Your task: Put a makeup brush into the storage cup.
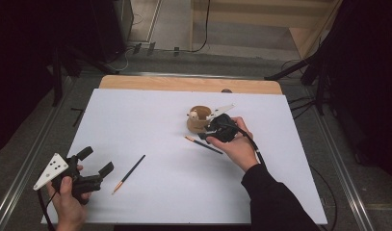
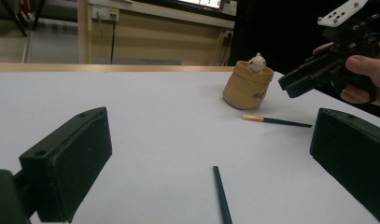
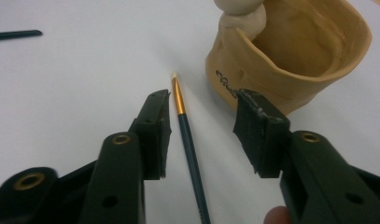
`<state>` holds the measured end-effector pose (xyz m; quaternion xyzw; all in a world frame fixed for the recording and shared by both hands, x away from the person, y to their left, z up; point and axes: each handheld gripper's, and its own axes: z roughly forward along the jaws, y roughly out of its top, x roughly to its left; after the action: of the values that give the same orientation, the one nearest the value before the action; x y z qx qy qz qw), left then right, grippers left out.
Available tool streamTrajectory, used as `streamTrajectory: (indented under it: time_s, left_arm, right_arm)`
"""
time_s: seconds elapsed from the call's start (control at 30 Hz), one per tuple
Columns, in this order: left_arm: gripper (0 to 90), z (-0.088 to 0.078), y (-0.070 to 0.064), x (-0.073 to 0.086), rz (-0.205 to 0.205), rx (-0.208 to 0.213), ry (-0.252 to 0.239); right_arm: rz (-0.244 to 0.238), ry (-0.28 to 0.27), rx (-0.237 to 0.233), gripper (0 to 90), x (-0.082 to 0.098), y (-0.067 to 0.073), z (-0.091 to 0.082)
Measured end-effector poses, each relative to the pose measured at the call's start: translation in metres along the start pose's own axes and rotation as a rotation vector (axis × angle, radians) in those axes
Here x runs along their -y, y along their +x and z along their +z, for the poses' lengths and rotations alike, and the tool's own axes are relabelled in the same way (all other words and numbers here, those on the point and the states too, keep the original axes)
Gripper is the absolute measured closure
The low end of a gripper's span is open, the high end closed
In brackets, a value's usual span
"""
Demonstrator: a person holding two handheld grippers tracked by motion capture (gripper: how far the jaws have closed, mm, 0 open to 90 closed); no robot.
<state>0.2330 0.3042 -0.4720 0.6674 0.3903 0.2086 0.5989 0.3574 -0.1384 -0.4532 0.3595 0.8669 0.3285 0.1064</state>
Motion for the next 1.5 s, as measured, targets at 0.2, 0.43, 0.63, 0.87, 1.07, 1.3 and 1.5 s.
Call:
streamTrajectory:
  time_s: [0.2, 0.43, 0.63, 0.87, 1.07, 1.3, 1.5]
  left_arm:
    - [0.0, 0.0, 0.0, 0.0, -0.002, 0.0, -0.002]
    - [0.0, 0.0, 0.0, 0.0, -0.001, 0.001, -0.001]
    - [0.0, 0.0, 0.001, 0.0, 0.0, 0.0, -0.002]
    - [0.0, 0.0, 0.0, 0.0, 0.006, 0.001, 0.001]
    - [0.0, 0.0, 0.0, 0.0, 0.008, 0.001, 0.004]
    - [0.0, 0.0, 0.0, 0.0, 0.006, 0.003, 0.002]
    - [0.0, 0.001, 0.0, 0.0, 0.006, 0.004, 0.004]
  right_arm:
    - [-0.024, 0.05, -0.027, 62.6, -0.004, -0.003, 0.004]
    - [-0.073, 0.125, -0.027, 67.1, -0.008, -0.002, 0.009]
    - [-0.114, 0.165, -0.044, 71.6, -0.009, -0.001, 0.015]
    - [-0.167, 0.234, -0.041, 73.1, -0.012, 0.003, 0.024]
    - [-0.171, 0.275, -0.05, 74.3, -0.013, 0.003, 0.031]
    - [-0.16, 0.317, -0.049, 77.4, -0.013, 0.001, 0.037]
    - [-0.157, 0.344, -0.061, 78.0, -0.012, -0.001, 0.042]
